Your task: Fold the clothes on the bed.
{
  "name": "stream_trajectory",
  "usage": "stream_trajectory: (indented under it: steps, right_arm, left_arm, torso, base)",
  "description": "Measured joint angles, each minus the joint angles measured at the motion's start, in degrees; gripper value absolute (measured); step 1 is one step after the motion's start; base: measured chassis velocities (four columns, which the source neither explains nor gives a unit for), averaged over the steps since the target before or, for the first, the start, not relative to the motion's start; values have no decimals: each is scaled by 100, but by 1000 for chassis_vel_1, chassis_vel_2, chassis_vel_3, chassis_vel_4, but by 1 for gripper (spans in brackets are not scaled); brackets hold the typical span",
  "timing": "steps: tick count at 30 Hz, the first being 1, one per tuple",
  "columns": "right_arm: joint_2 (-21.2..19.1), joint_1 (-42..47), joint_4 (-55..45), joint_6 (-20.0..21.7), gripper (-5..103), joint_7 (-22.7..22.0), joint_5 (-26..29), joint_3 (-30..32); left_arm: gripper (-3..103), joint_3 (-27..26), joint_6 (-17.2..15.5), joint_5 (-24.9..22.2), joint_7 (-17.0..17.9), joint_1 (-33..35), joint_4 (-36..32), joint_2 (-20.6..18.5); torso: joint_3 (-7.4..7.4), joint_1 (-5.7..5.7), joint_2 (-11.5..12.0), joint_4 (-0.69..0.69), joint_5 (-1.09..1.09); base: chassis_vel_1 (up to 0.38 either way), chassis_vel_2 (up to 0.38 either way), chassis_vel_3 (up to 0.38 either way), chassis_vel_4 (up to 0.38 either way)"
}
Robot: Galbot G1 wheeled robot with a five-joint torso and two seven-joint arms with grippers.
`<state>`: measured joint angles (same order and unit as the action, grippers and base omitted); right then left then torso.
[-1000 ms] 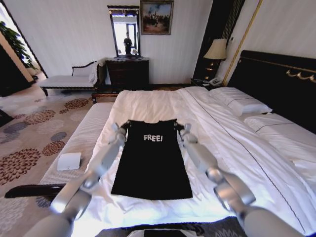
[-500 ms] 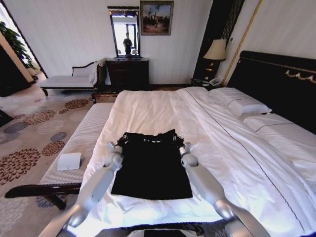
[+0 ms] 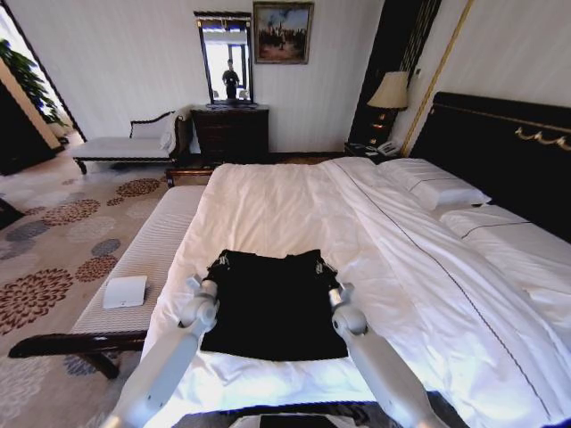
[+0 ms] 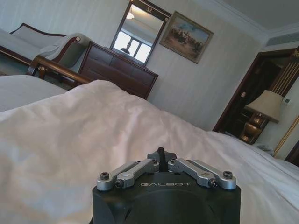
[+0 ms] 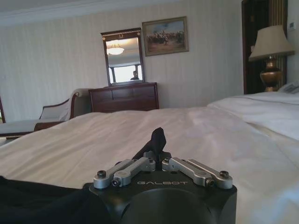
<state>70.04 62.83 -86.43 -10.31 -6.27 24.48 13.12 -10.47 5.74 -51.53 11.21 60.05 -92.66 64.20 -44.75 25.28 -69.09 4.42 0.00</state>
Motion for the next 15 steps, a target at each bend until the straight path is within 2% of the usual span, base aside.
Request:
stream_trajectory:
  steps: [3, 7, 8, 10, 15]
  right_arm:
    - [-11, 345, -272, -2, 1, 7, -87, 91]
    - [63, 964, -772, -3, 1, 26, -211, 228]
    - [63, 964, -772, -3, 1, 26, -211, 228]
    - [148, 1218, -907, -16, 1, 42, -287, 279]
    - [277, 1567, -1042, -96, 1, 104, -412, 403]
  left_arm:
    - [3, -141, 8, 76, -23, 315, -199, 7]
    - [3, -489, 87, 590, -162, 1060, -598, 77]
    - [3, -489, 87, 590, -162, 1060, -598, 77]
    - [2, -624, 155, 796, -270, 1531, -777, 116]
    - [3, -761, 254, 938, -369, 1949, -905, 143]
  torso:
    - [0, 0, 0, 0, 0]
    - [0, -1, 0, 1, 0]
    - [0, -1, 0, 1, 0]
    - [1, -1, -1, -1, 0]
    - [0, -1, 0, 0, 0]
  base:
    - [0, 0, 0, 0]
    - [0, 0, 0, 0]
    - [0, 0, 0, 0]
    - [0, 0, 0, 0]
    - [0, 0, 0, 0]
